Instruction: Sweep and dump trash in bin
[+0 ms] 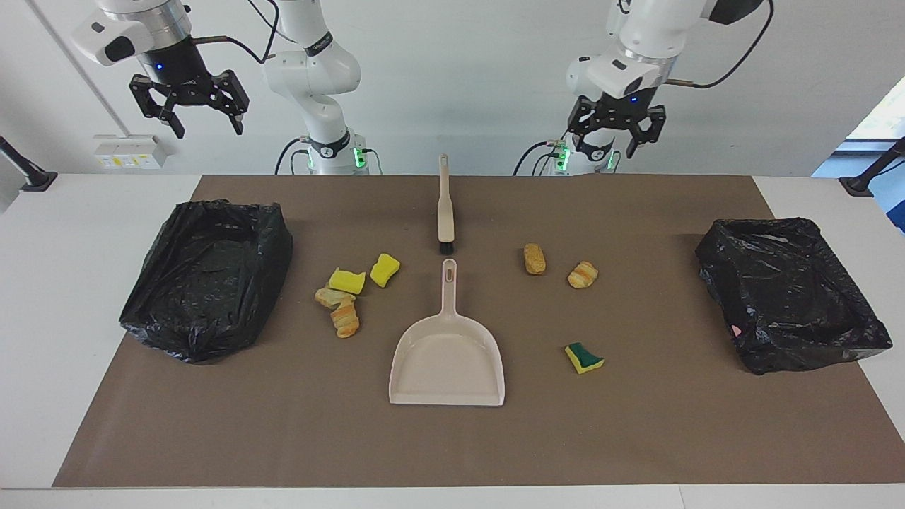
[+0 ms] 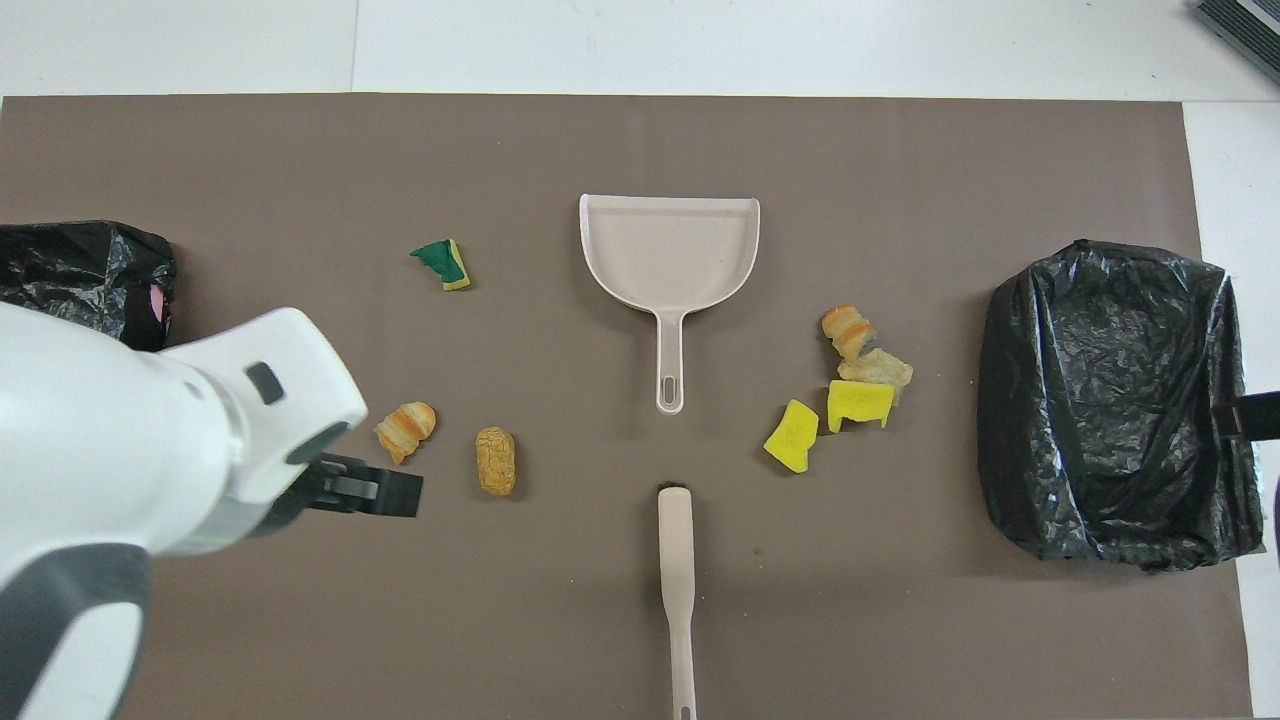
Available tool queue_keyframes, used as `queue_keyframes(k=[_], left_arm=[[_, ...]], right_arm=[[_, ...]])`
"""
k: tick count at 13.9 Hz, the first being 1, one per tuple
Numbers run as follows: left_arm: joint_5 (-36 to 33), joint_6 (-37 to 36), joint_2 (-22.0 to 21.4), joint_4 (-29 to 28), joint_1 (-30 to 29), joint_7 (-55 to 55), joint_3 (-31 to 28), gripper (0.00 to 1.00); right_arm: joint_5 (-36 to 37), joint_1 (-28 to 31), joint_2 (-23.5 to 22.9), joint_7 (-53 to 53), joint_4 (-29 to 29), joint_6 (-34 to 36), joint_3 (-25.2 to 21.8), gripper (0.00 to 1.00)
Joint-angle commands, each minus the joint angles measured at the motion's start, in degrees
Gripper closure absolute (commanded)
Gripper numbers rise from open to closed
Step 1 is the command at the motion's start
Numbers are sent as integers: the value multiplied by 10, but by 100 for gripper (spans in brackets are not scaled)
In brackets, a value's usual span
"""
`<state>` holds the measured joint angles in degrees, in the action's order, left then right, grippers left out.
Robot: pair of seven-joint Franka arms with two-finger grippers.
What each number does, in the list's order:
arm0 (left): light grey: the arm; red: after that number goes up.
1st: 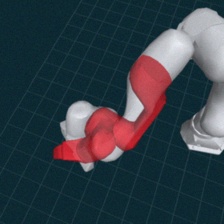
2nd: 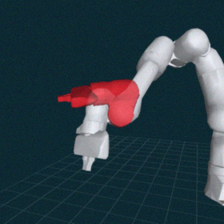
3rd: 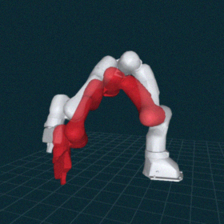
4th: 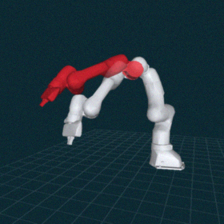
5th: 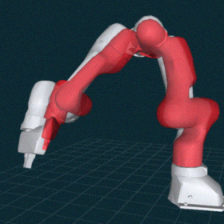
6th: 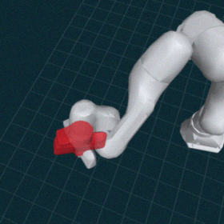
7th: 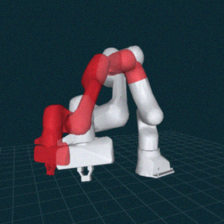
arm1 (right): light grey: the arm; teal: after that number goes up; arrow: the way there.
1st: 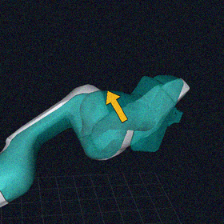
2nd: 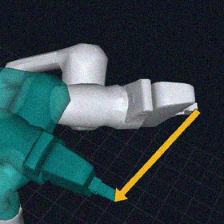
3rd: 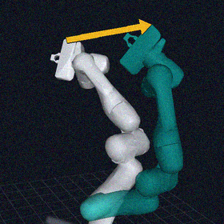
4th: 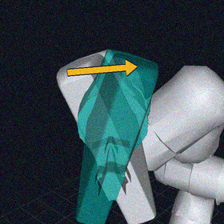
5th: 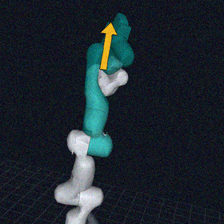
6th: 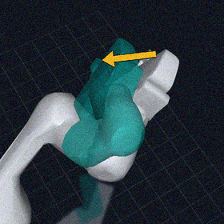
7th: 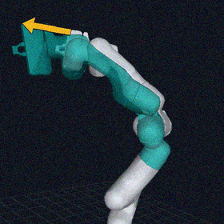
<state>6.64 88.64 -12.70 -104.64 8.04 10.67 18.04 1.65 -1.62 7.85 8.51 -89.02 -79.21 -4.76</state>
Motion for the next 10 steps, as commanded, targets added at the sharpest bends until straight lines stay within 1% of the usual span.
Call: queue_keyframes(k=[1,2,3,4,5,7,8,10], left_arm=[[18,64,-34,-96,0,35,52,0],[18,92,-35,-117,0,70,75,0],[20,120,-35,-137,0,100,98,0],[34,138,-34,-151,-4,122,126,0],[45,151,-33,-161,-7,142,156,0],[58,187,-33,-189,-10,175,203,0],[66,215,-25,-203,-10,198,232,0],[66,306,-13,-254,-9,251,291,0]], right_arm=[[1,-1,12,-23,-55,-51,7,0],[1,-8,6,-44,-61,-79,10,0],[1,-24,-7,-61,-62,-88,11,0],[0,-38,-20,-74,-63,-99,11,0],[1,-57,-36,-88,-62,-123,11,0],[-1,-80,-85,-117,-42,-140,12,0],[-6,-94,-114,-143,-22,-148,12,0],[-18,-112,-171,-188,15,-150,12,0]])
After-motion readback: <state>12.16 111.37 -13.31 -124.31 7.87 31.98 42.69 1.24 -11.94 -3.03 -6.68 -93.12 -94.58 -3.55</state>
